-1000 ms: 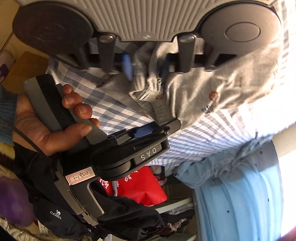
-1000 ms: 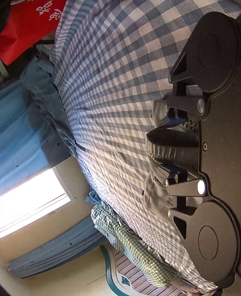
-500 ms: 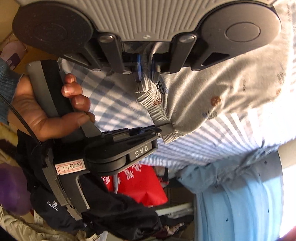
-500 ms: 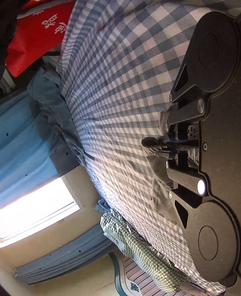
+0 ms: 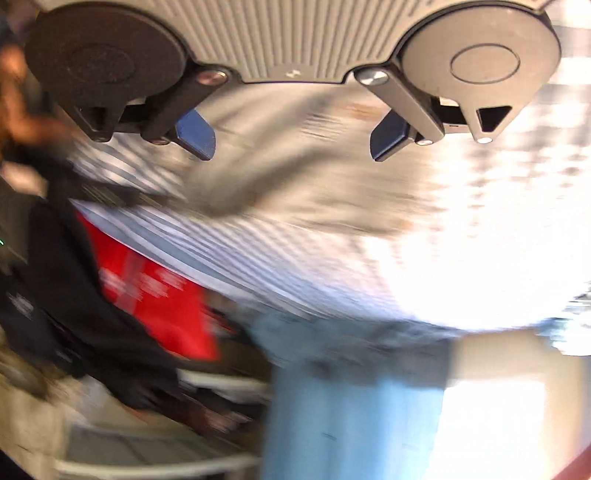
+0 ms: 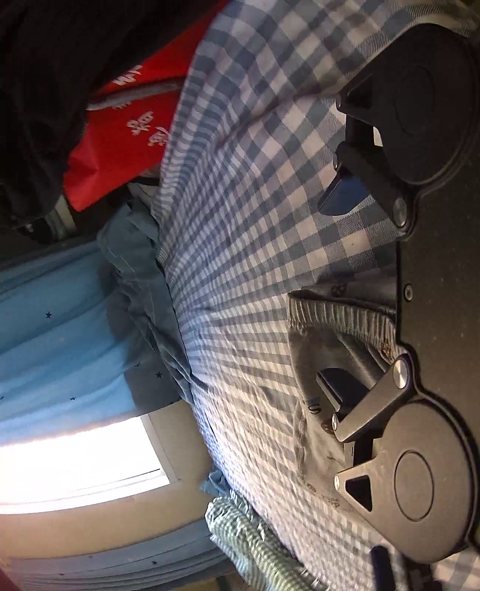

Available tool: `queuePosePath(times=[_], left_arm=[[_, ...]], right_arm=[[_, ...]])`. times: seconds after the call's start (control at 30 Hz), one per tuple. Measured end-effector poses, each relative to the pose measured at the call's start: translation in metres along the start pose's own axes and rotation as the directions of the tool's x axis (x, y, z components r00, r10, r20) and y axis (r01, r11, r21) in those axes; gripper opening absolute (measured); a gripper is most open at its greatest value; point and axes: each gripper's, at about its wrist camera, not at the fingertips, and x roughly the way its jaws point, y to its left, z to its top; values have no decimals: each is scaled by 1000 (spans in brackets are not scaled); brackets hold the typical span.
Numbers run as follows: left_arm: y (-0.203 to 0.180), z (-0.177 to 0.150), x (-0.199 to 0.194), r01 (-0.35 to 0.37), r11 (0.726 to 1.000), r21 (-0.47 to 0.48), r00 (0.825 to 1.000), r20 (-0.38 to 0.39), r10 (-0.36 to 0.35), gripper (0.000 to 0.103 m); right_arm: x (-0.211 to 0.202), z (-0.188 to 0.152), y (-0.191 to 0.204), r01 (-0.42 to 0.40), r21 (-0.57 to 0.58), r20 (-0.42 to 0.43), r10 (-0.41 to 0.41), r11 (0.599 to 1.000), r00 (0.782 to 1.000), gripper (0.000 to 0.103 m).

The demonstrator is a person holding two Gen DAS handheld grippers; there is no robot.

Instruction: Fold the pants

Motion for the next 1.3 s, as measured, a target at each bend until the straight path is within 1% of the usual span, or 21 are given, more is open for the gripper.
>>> queuePosePath(times=[0.03,0.07,0.1,0.13,0.23,0.3,0.37,0.43,0.47,0.53,0.7,0.83,1.03,1.2,1.27,1.3], left_arm=[[11,1,-1,-58,998,-20,998,16,58,102],[22,-1,0,-110,993,-42,994,21,111,102],[31,-2,2,-151,987,-59,988,8,152,102],[40,-4,5,-176,982,-75,984,-16,175,102],[62,-15,11,-209,970,-125,977,-80,200,102],[70,-25,11,-215,967,-138,974,-109,201,102],[77,-36,9,-216,966,-141,972,-125,199,102],[80,-46,8,-204,969,-139,975,-114,189,102],[79,-49,6,-202,971,-125,977,-100,190,102],[78,-51,4,-201,974,-108,977,-95,191,102],[75,-52,4,-192,977,-93,979,-90,184,102],[73,-54,2,-193,978,-79,979,-84,186,102],[73,-57,-1,-184,980,-81,981,-72,179,102],[77,-59,-5,-165,981,-100,985,-56,160,102],[81,-58,-11,-145,982,-121,989,-46,140,103],[83,-55,-16,-145,980,-134,989,-41,141,103]], right_arm=[[-5,-5,8,26,-30,16,-26,999,1000,95],[-10,-11,19,66,-63,38,-64,996,997,101],[-12,-17,28,104,-87,58,-100,991,993,102],[-14,-22,35,134,-106,72,-127,985,989,102],[-16,-39,51,231,-168,115,-214,958,970,102],[-15,-49,56,323,-203,134,-300,924,944,102],[-16,-59,53,368,-219,146,-343,904,928,102],[-15,-68,45,359,-229,122,-340,905,933,102],[-16,-73,43,359,-230,123,-338,905,933,102],[-18,-80,39,357,-218,139,-333,908,933,102],[-21,-88,29,333,-98,137,-319,938,938,102],[-23,-96,24,308,1,144,-305,951,941,102],[-24,-101,26,314,-7,169,-308,950,936,102],[-27,-97,22,287,6,149,-284,958,947,102],[-33,-96,19,263,23,140,-263,965,955,102],[-40,-95,18,259,33,143,-261,965,955,102]])
